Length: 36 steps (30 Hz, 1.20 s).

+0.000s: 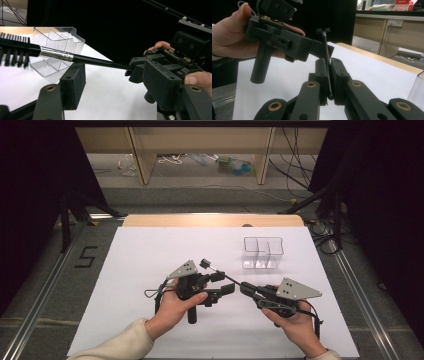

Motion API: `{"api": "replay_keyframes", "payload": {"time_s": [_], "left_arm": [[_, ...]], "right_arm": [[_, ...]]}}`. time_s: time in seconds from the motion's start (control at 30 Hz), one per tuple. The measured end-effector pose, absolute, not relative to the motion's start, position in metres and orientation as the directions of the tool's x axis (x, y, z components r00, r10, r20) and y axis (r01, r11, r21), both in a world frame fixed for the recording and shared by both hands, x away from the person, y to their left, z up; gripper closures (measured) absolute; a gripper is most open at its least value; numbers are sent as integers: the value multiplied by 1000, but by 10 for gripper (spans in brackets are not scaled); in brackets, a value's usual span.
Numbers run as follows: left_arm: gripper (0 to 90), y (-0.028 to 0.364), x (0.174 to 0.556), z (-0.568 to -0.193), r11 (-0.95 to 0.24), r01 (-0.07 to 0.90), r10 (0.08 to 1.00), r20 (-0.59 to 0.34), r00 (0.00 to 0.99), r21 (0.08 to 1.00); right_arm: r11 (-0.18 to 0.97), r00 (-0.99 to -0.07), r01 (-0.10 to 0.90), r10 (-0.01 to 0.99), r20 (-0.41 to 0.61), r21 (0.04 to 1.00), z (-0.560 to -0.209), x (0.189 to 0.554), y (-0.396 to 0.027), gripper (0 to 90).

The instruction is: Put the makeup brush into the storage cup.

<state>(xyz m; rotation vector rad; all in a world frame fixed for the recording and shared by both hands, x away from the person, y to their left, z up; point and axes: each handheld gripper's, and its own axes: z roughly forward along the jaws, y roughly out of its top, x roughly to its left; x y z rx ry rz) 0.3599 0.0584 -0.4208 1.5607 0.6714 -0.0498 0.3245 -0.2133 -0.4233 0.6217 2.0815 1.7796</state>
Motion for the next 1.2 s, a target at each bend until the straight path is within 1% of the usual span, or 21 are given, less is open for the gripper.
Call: {"api": "replay_keyframes", "payload": {"time_s": [0.33, 0.37, 0.43, 0.6, 0.7, 0.9, 0.97, 1.0, 1.2], "left_arm": [[373, 59, 361, -422, 56, 440, 386, -426, 818, 896], [376, 59, 361, -422, 57, 438, 386, -424, 819, 897], [381, 59, 361, -421, 59, 438, 386, -425, 819, 897], [393, 58, 360, -422, 61, 438, 385, -426, 819, 897], [413, 58, 360, -421, 68, 443, 380, -434, 817, 894], [460, 59, 360, -420, 99, 461, 374, -463, 804, 882], [470, 60, 361, -420, 103, 458, 372, -461, 806, 883], [474, 60, 361, -420, 106, 459, 372, -463, 805, 882], [505, 60, 361, -419, 122, 470, 365, -479, 798, 874]], "right_arm": [[111, -842, 104, 539, 28, 988, -424, 325, -213, 855], [132, -847, 114, 530, 27, 985, -423, 325, -214, 855], [109, -849, 105, 527, 32, 988, -424, 326, -213, 855], [122, -847, 110, 532, 29, 986, -424, 325, -213, 855], [112, -852, 103, 522, 30, 988, -424, 326, -212, 855], [129, -848, 105, 529, 21, 986, -424, 325, -213, 854], [133, -850, 132, 525, 43, 982, -424, 323, -212, 854], [127, -852, 100, 523, 19, 987, -424, 325, -212, 854], [137, -851, 102, 525, 15, 985, -424, 325, -212, 854]]}}
